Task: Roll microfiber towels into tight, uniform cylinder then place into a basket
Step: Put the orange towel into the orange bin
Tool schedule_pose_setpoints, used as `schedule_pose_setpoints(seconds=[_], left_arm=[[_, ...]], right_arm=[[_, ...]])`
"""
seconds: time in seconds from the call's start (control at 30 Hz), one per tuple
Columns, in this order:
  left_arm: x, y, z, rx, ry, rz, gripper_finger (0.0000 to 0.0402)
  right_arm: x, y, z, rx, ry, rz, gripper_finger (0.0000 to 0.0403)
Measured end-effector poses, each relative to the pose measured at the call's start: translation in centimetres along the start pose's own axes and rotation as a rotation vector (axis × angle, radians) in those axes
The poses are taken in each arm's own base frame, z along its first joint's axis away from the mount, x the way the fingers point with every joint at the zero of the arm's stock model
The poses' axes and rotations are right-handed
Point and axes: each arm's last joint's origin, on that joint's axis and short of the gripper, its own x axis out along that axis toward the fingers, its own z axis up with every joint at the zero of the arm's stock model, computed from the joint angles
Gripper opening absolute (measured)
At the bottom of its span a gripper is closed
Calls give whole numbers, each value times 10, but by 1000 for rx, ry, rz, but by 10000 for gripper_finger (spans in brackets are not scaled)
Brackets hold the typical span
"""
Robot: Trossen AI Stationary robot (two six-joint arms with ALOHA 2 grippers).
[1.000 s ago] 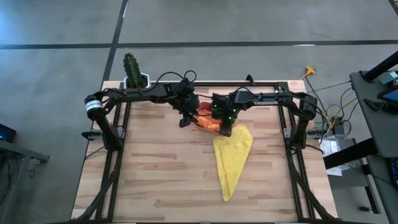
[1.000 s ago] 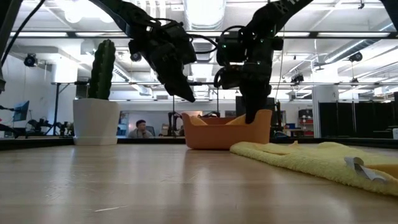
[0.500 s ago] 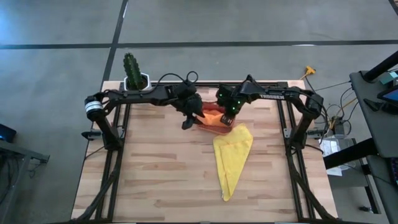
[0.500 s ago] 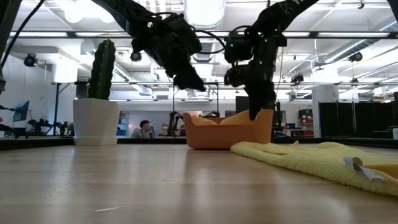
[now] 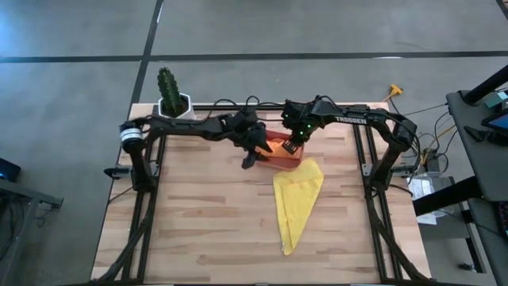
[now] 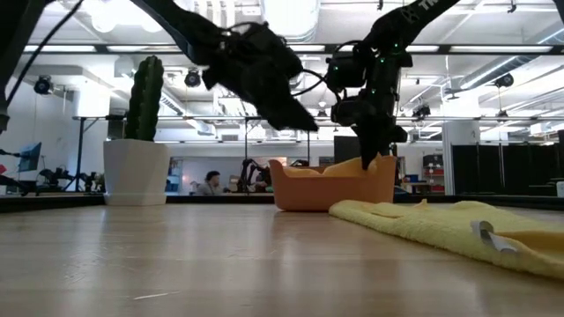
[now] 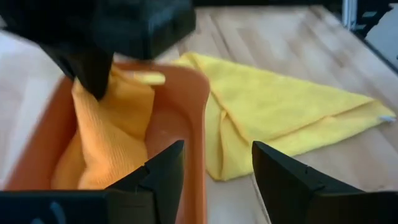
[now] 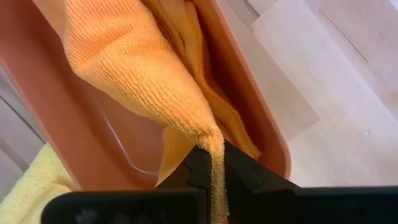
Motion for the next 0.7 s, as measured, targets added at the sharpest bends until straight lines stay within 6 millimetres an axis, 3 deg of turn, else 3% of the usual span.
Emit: schedule_pose_setpoints(seconds=[0.33, 0.7], left_arm=[[34, 15, -31, -36, 94, 70, 171], [41, 34, -23, -5, 54, 209, 171]], right_arm=[[5, -2, -6, 3, 35, -3, 13], [10, -3, -14, 1, 95, 34, 13]])
